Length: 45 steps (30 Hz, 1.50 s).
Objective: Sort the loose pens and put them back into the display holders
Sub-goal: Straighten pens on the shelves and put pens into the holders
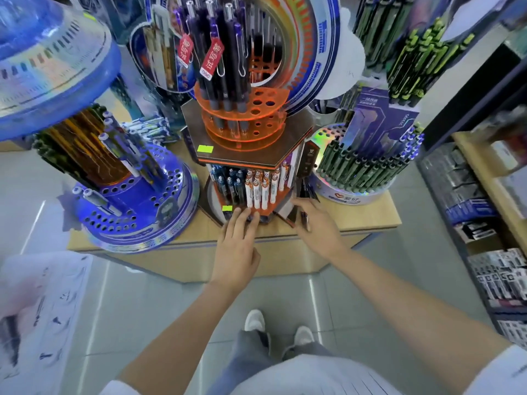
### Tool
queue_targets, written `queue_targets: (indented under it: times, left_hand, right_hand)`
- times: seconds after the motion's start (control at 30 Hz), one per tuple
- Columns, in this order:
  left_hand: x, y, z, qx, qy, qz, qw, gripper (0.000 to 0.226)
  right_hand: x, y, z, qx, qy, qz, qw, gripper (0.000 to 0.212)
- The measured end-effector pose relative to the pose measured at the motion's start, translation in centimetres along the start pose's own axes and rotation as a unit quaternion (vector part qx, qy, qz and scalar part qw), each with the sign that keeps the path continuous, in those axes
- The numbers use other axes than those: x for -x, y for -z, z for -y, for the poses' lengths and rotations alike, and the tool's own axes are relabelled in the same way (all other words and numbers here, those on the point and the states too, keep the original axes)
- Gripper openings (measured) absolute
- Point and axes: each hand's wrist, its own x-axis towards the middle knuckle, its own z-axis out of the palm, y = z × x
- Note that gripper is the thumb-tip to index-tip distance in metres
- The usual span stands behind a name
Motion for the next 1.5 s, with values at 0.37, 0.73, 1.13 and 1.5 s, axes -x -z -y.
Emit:
queue_targets:
  times: [0.37, 0.73, 1.13, 1.5]
  left_hand:
    - [-0.2, -1.0, -3.3, 0.025, 0.054, -0.05, 0.997, 0.068]
    - [-3.0, -3.9, -8.1, 0.27, 0.218, 0.082, 0.934, 0.024]
    - [-6.6, -7.1, -9.3, 0.328, 0.385, 0.072, 0.86, 0.019]
    - [-6.1, -6.6, -8.7, 0.379, 0.362, 0.086, 0.847, 0.021]
  right_hand:
    - [0.2, 1.5, -5.4, 0.083, -0.087, 0.046, 0.992, 0.029]
    - [-2.5, 1.4, -6.3, 0.052, -0.151, 0.039, 0.986, 0.009]
    - [-2.9, 2.4, -7.0, -0.036, -0.185, 0.054, 0.981, 0.021]
    - [-3.8, 2.3, -5.8, 0.025, -0.214, 0.119, 0.969, 0.036]
